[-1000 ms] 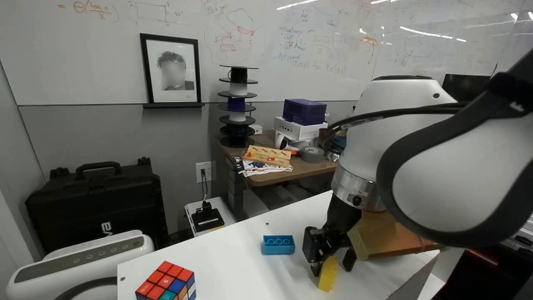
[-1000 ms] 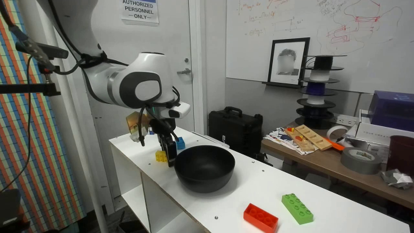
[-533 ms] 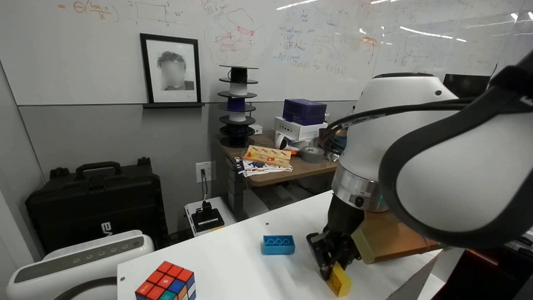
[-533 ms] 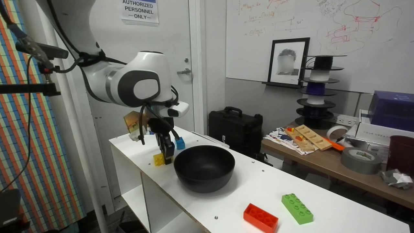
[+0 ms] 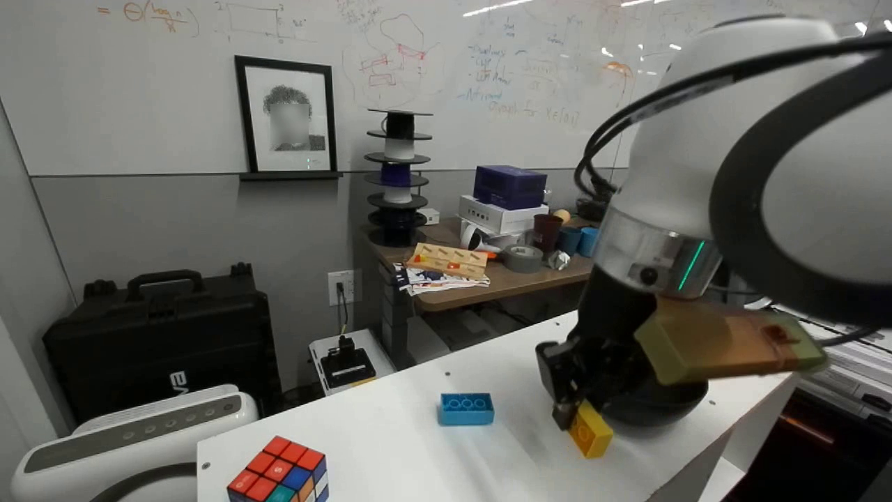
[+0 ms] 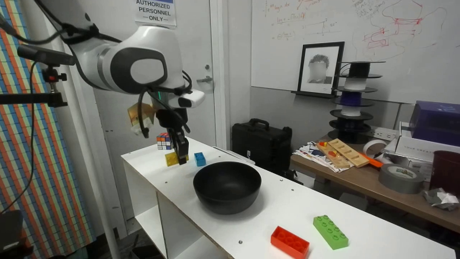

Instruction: Put the yellow, blue , orange and green lego bricks in the black bowl

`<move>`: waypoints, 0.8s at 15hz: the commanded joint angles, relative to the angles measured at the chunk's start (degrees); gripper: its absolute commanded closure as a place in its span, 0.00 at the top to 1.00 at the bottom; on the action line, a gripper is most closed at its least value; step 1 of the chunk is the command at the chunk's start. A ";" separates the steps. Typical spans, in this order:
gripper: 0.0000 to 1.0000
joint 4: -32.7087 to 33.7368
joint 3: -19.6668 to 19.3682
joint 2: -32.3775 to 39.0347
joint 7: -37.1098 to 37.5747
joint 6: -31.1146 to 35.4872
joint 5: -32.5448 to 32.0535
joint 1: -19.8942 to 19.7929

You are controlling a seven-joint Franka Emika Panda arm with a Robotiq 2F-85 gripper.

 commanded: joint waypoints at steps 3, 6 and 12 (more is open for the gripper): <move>0.07 -4.16 0.08 -12.43 -3.99 -3.52 6.76 -8.53; 0.07 -2.44 -1.16 -12.79 -4.56 -5.84 6.88 -11.40; 0.69 -1.55 -2.40 -11.37 -2.32 -6.39 2.49 -10.95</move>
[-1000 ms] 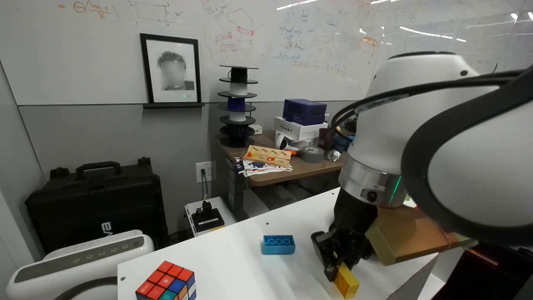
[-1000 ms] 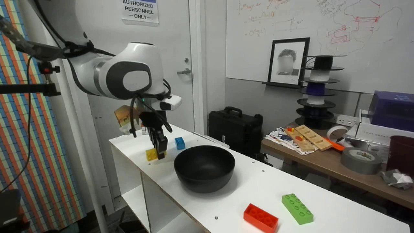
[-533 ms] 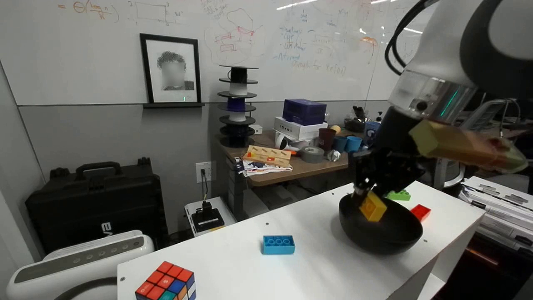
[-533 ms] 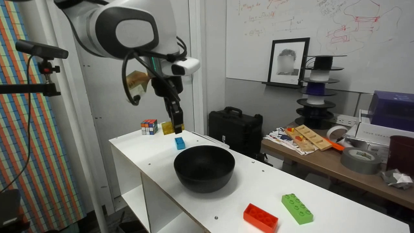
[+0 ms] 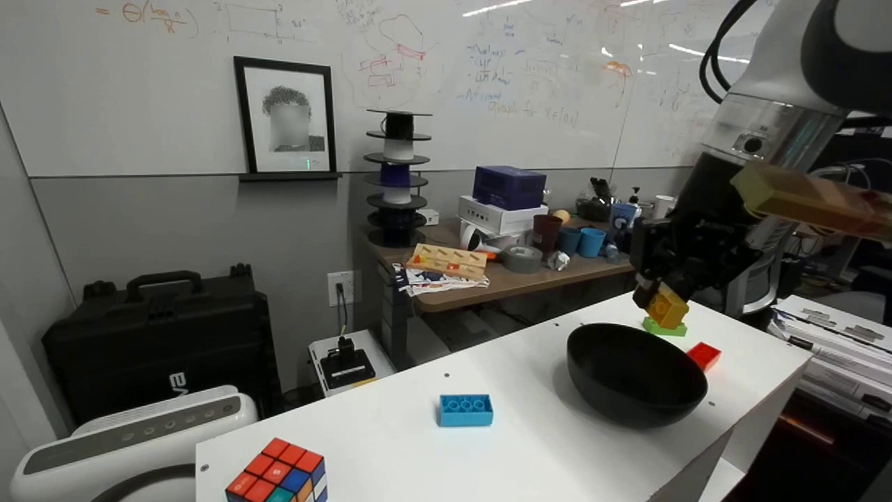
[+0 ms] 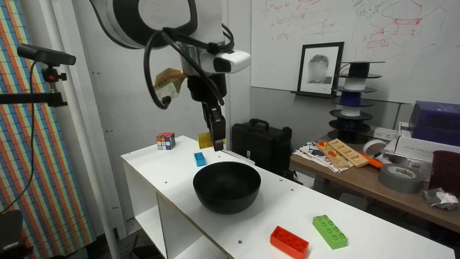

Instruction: Put the yellow, blue , orange and green lego bricks in the black bowl

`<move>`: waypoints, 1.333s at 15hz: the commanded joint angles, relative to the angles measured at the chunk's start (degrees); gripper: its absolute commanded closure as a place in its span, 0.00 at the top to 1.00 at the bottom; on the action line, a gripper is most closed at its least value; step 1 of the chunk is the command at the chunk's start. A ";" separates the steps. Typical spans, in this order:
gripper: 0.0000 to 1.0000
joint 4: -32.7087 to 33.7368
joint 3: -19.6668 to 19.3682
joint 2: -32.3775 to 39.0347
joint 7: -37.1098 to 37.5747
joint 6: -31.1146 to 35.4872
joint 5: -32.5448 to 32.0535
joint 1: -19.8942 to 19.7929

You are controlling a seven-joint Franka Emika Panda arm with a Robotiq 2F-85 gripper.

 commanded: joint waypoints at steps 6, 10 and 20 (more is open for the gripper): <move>1.00 0.23 -1.01 -0.67 2.30 0.95 -5.09 1.55; 1.00 -1.60 0.35 -4.50 -2.30 -8.79 -6.74 1.23; 1.00 -3.94 8.51 -11.08 -7.56 -23.18 -12.08 5.53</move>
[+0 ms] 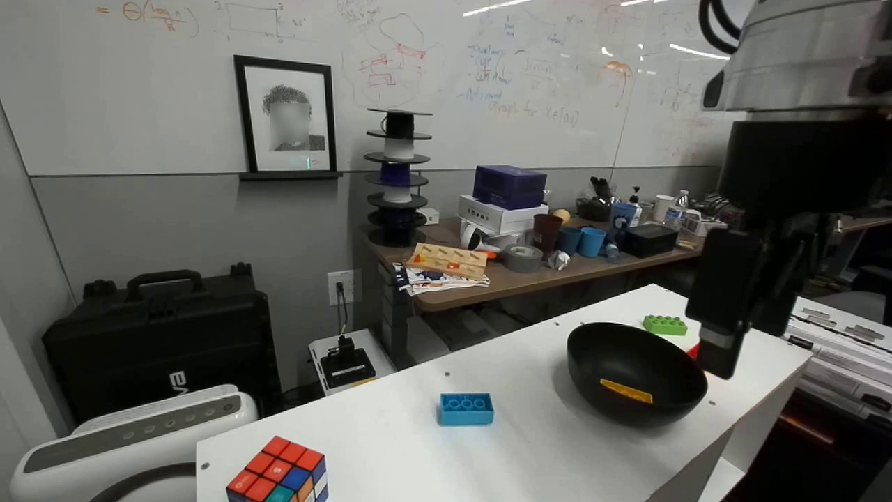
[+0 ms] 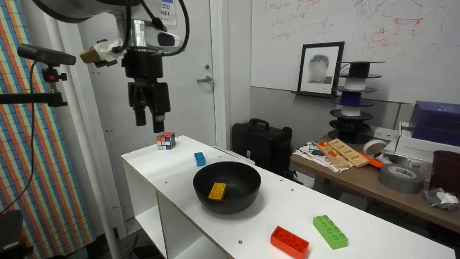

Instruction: Put the yellow, blue , orange and green lego bricks in the black bowl

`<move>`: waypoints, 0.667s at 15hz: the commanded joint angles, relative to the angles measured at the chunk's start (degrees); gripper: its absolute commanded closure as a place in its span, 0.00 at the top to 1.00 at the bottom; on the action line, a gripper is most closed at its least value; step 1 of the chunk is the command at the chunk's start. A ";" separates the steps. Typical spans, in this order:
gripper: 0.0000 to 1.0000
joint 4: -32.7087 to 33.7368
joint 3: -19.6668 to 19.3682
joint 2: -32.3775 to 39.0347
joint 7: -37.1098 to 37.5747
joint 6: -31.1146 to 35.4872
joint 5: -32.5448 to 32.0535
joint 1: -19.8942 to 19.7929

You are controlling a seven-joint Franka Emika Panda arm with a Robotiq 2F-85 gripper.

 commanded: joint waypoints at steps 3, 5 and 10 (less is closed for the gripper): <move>1.00 0.08 1.68 -0.36 -0.26 -1.81 -0.73 0.81; 1.00 0.08 1.50 -0.36 -0.84 -1.87 -0.82 0.64; 1.00 0.08 1.38 -0.36 -1.35 -1.94 -0.84 0.50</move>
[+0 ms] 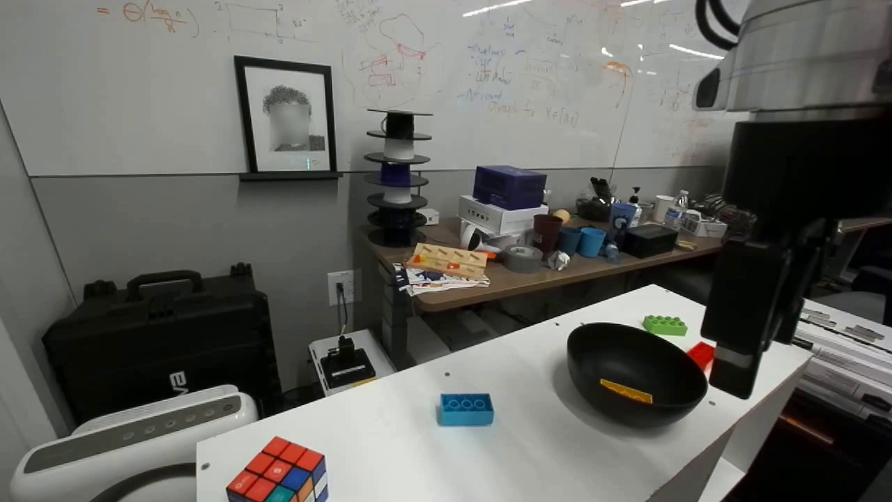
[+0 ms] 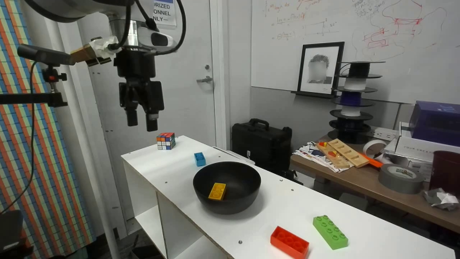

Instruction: Put the yellow, blue , orange and green lego bricks in the black bowl

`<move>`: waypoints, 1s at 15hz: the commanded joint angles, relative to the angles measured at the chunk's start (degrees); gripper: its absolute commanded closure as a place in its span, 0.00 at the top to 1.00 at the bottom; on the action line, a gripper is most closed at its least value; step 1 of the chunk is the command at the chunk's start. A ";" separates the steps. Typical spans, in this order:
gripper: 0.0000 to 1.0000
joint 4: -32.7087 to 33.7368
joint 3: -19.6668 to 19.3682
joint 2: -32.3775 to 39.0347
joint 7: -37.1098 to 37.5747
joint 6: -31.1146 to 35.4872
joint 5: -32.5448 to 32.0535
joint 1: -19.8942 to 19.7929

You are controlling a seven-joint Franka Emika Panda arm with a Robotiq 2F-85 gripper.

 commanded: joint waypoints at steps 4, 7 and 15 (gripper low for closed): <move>1.00 1.66 0.44 5.45 0.48 5.29 -8.71 0.40; 1.00 4.31 0.25 11.63 -0.20 8.17 -18.10 2.14; 1.00 14.52 -0.97 24.55 -11.39 18.75 -30.46 4.71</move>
